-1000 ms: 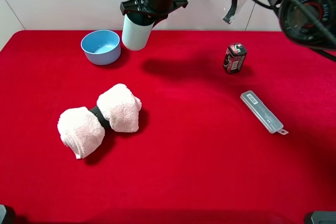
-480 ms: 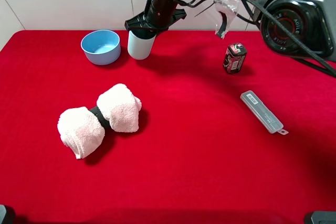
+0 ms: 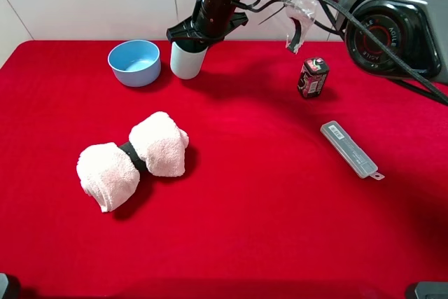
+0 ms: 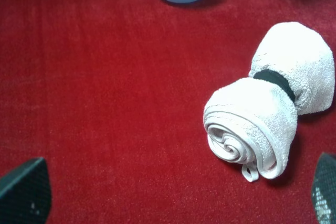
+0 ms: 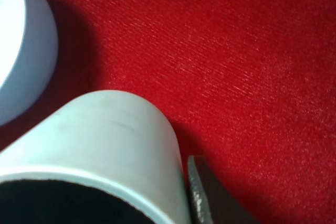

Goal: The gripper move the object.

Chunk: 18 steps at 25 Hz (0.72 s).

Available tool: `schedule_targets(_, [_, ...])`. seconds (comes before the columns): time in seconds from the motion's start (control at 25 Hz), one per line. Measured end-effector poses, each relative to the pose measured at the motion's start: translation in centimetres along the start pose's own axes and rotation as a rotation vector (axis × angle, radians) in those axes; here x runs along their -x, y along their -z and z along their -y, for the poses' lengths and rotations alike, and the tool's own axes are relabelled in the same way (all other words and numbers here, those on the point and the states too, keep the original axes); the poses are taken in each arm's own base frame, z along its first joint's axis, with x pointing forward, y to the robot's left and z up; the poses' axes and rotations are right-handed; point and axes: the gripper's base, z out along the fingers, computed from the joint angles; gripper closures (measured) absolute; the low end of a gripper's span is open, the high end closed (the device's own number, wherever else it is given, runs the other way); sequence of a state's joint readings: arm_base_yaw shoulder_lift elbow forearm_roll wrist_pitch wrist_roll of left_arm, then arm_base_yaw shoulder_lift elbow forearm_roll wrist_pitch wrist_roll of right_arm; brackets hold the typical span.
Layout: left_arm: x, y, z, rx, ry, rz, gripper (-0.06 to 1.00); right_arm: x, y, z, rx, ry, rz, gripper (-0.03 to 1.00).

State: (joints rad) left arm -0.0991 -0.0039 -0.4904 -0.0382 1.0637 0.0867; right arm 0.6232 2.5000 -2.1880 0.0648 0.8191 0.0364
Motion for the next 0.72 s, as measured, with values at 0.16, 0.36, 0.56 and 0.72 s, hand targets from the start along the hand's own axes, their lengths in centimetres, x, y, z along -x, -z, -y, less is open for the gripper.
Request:
schedule_targets(0.16, [0.0,0.0,0.0,0.0,0.0,0.0,-0.04,-0.07,0.0,0.02,-0.002,0.001,-0.008,0.94])
schedule_targets(0.36, [0.0,0.0,0.0,0.0,0.0,0.0,-0.04,-0.07,0.0,0.02,-0.002,0.001,-0.008,0.94])
schedule_targets(0.56, [0.0,0.0,0.0,0.0,0.0,0.0,-0.04,-0.11,0.0,0.02,-0.002,0.001,-0.012,0.94])
schedule_targets(0.72, [0.0,0.0,0.0,0.0,0.0,0.0,-0.04,-0.21,0.0,0.02,-0.002,0.001,-0.023,0.94])
